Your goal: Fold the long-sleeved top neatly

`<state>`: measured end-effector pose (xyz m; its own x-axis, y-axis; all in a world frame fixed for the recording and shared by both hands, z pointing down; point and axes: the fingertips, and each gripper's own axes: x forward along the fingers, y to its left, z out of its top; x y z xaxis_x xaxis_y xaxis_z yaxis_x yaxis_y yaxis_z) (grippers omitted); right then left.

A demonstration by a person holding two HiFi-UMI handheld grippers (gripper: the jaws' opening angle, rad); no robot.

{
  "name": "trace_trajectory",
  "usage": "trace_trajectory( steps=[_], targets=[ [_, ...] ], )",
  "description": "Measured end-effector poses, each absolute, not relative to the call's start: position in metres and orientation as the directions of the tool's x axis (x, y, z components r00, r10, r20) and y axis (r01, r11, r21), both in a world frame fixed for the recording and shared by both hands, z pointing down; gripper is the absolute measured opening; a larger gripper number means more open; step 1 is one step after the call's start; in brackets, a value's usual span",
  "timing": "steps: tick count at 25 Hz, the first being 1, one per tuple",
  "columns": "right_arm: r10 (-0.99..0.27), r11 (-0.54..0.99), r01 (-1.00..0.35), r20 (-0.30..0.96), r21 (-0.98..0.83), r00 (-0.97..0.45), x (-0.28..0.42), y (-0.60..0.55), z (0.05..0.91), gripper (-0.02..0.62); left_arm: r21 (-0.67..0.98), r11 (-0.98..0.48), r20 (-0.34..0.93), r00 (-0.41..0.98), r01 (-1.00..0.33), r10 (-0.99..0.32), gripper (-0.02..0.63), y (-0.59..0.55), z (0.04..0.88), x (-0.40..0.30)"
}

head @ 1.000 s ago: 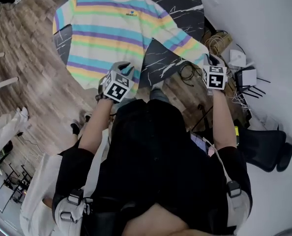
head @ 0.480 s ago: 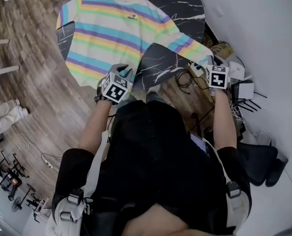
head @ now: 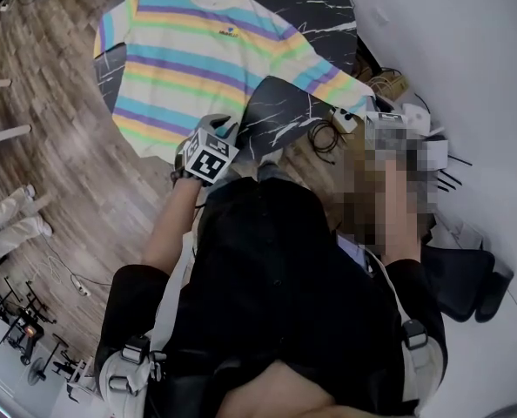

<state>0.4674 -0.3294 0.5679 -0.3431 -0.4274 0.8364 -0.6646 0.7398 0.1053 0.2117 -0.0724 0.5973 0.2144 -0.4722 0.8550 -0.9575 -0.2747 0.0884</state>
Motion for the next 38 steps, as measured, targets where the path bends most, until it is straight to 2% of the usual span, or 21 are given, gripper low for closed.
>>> trace_trajectory(
  steps=[5,15,30,38],
  targets=[
    [-0.391,0.723,-0.69,0.834,0.017,-0.389,0.426,-0.315,0.552,0.038,0.095,-0.282,0.846,0.227,-0.955,-0.482,0.081,-0.063,0.596,0.194],
    [-0.316,0.744,-0.66,0.816,-0.104,-0.485,0.278,-0.269,0.511,0.038,0.117,-0.25,0.826,0.234,-0.961,-0.513,0.081,-0.031,0.587,0.114],
    [-0.274,0.845,-0.528,0.782,-0.081,-0.559,0.056,-0.234,0.497,0.038,0.137,-0.164,0.813,0.206,-0.977,-0.545,0.081,0.035,0.591,-0.012],
    [-0.235,0.858,-0.505,0.799,-0.097,-0.553,-0.028,-0.221,0.512,0.038,0.146,-0.123,0.824,0.189,-0.982,-0.534,0.08,0.065,0.595,-0.067]
  ],
)
